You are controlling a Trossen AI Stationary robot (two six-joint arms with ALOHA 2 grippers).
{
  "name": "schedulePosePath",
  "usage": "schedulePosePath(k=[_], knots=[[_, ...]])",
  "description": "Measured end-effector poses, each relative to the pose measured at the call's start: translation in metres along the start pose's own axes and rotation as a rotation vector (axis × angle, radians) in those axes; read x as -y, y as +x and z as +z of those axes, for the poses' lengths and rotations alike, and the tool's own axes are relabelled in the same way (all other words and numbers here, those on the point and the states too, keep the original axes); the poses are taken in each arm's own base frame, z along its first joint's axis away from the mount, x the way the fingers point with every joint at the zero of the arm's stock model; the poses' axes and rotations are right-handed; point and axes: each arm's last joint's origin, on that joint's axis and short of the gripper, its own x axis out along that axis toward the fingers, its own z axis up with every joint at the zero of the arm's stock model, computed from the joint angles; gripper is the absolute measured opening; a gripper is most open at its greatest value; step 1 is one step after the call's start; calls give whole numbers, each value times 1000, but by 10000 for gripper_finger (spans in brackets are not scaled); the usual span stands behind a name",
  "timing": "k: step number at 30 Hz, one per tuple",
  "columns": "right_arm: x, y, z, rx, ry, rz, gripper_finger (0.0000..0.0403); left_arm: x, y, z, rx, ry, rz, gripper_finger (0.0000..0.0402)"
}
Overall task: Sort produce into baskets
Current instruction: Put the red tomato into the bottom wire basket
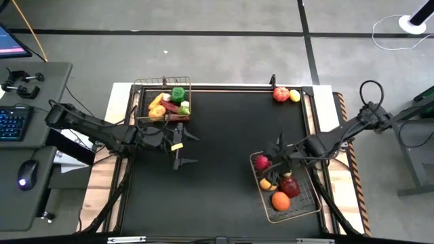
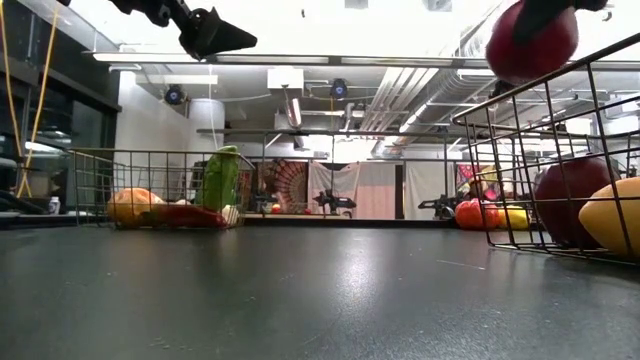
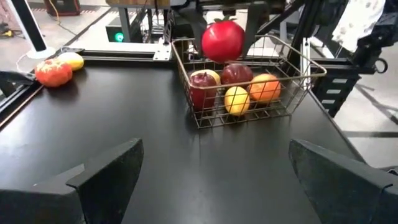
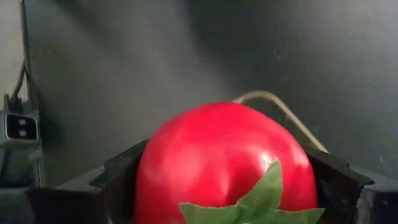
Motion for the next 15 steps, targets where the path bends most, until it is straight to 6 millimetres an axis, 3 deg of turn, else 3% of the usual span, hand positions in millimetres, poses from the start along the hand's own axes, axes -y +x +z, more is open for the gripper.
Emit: schedulePosePath(k=[6,15], knots=[[-1,1,6,29,38,36,326,0,0,0,-2,20,0,392],[-4,-1,-3,-48,101,59,338,0,0,-1,-12,22,1,392]])
